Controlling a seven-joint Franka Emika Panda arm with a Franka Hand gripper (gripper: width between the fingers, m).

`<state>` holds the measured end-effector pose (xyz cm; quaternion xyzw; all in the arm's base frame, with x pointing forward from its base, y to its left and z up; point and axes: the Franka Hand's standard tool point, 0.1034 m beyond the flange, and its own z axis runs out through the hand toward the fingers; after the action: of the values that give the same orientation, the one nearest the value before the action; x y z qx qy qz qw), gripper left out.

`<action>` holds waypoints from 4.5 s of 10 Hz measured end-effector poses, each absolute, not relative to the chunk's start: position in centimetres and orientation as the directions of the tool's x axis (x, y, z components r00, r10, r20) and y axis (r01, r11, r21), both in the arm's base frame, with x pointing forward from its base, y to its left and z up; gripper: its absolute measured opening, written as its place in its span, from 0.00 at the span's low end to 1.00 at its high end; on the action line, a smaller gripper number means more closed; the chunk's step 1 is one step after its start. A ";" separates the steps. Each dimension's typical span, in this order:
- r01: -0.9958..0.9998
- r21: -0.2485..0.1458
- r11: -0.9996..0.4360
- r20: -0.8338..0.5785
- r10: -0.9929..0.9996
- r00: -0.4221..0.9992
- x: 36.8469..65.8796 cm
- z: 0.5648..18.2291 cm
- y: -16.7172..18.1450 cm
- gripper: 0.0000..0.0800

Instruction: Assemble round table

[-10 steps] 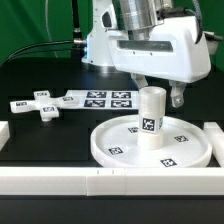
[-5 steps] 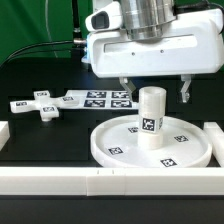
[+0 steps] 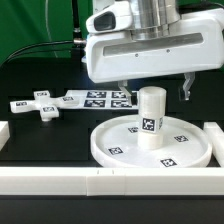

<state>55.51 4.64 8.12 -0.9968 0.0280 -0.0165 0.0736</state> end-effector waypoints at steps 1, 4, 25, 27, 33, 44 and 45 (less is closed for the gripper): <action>0.068 -0.128 -0.989 0.044 0.063 0.997 55.6 8.1 4.7 0.81; 0.299 -0.089 -0.950 0.063 0.294 0.954 55.7 8.2 5.1 0.81; 0.965 0.026 0.259 -0.058 0.965 -0.258 56.2 7.4 3.7 0.51; 0.966 0.025 0.259 -0.058 0.965 -0.257 56.2 7.3 3.7 0.51; 0.988 0.021 -0.156 -0.051 0.986 0.157 55.8 7.2 3.6 0.51; 0.329 -0.019 -0.944 -0.012 0.330 0.944 55.1 7.1 3.8 0.51; 0.243 -0.025 -0.970 -0.012 0.243 0.970 55.1 7.1 3.8 0.51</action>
Offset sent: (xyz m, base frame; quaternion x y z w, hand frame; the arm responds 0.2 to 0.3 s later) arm 0.0049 0.0067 0.0039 -0.0198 -0.0010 -0.2151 0.9764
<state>55.09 3.84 7.05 -0.9924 -0.1224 0.0077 0.0119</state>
